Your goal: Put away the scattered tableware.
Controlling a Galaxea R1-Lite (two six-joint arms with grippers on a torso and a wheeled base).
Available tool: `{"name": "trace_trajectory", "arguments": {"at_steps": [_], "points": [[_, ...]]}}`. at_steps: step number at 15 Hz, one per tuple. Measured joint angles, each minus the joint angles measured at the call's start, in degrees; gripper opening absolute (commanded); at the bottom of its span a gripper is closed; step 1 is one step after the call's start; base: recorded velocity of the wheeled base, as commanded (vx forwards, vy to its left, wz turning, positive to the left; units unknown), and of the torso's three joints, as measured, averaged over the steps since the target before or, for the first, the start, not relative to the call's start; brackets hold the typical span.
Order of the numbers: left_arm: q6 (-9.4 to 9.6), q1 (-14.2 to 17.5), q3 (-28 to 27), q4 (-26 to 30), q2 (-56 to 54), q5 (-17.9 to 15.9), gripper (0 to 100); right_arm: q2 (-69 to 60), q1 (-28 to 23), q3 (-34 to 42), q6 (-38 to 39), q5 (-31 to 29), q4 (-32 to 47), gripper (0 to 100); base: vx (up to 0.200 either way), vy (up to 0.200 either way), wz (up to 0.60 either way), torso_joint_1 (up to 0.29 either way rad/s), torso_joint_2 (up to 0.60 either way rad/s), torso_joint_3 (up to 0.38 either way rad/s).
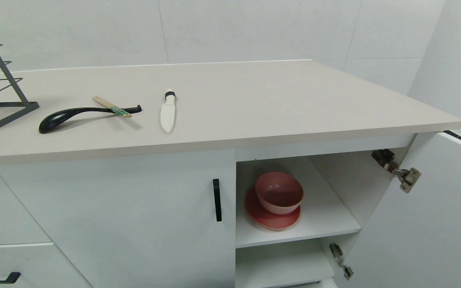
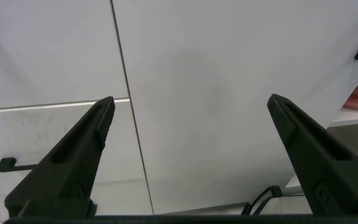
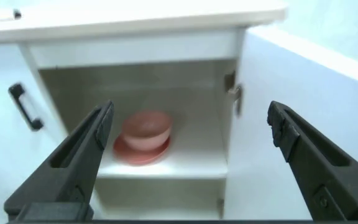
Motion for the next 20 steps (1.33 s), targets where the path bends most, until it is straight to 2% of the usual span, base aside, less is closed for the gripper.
{"name": "trace_trajectory", "arguments": {"at_steps": [4, 7, 9, 11, 20], "points": [[0.0, -0.02, 0.0, 0.0, 0.0, 0.0, 100, -8.05, -1.48, 6.23, -1.21, -0.06, 0.94, 100, 0.0, 0.0, 0.0, 0.0, 0.0, 0.0], [0.04, -0.02, 0.0, 0.0, 0.0, 0.11, 100, -12.74, -1.82, 10.14, -4.79, -0.91, 8.35, 100, 0.0, 0.0, 0.0, 0.0, 0.0, 0.0], [0.06, -0.02, 0.0, 0.0, 0.0, 0.24, 100, -14.17, -1.9, 10.54, -5.63, -3.05, 9.91, 100, 0.0, 0.0, 0.0, 0.0, 0.0, 0.0], [0.09, -0.02, 0.0, 0.0, 0.0, 0.27, 100, -14.77, -2.0, 10.74, -5.25, -8.11, 12.31, 100, 0.0, 0.0, 0.0, 0.0, 0.0, 0.0], [0.09, 0.0, 0.0, 0.0, 0.0, 0.38, 100, -15.13, -2.04, 10.75, -4.85, -9.09, 12.34, 100, -0.2, 0.0, 0.0, 0.004, 0.0, 0.002]]}}
